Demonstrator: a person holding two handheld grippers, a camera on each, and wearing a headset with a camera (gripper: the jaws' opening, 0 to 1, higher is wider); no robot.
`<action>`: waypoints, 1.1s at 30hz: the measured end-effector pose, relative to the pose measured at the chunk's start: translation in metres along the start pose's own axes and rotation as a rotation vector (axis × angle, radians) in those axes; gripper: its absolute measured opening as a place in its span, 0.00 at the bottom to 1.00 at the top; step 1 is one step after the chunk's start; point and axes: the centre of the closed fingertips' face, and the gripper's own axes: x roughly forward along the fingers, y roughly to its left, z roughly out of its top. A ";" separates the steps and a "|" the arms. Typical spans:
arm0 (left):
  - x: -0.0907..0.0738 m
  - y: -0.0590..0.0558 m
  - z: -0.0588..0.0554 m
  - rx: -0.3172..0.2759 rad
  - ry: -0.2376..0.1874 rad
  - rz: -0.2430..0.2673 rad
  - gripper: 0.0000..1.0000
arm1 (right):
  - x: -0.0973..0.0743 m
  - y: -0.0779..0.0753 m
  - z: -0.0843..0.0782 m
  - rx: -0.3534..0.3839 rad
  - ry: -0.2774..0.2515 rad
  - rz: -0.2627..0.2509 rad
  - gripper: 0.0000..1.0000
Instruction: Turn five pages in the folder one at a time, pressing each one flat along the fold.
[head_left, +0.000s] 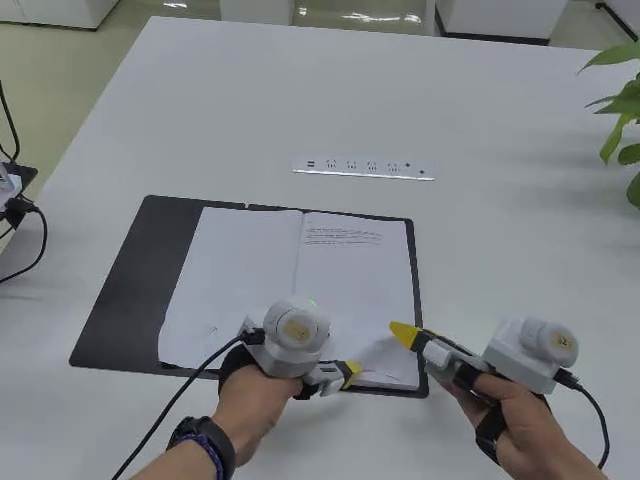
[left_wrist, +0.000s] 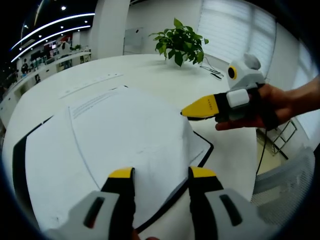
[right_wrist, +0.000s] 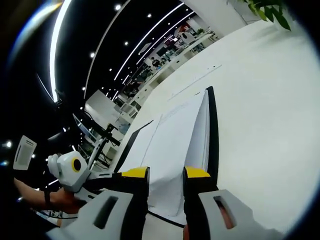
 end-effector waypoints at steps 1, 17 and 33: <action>-0.002 0.001 0.000 -0.002 -0.001 0.003 0.43 | 0.000 0.000 0.000 0.003 -0.004 0.001 0.21; -0.049 0.025 -0.008 -0.053 -0.033 0.088 0.54 | 0.000 0.014 0.011 0.051 -0.068 0.028 0.00; -0.081 0.034 -0.011 -0.051 -0.052 0.141 0.59 | 0.004 0.027 0.024 0.062 -0.098 0.051 0.00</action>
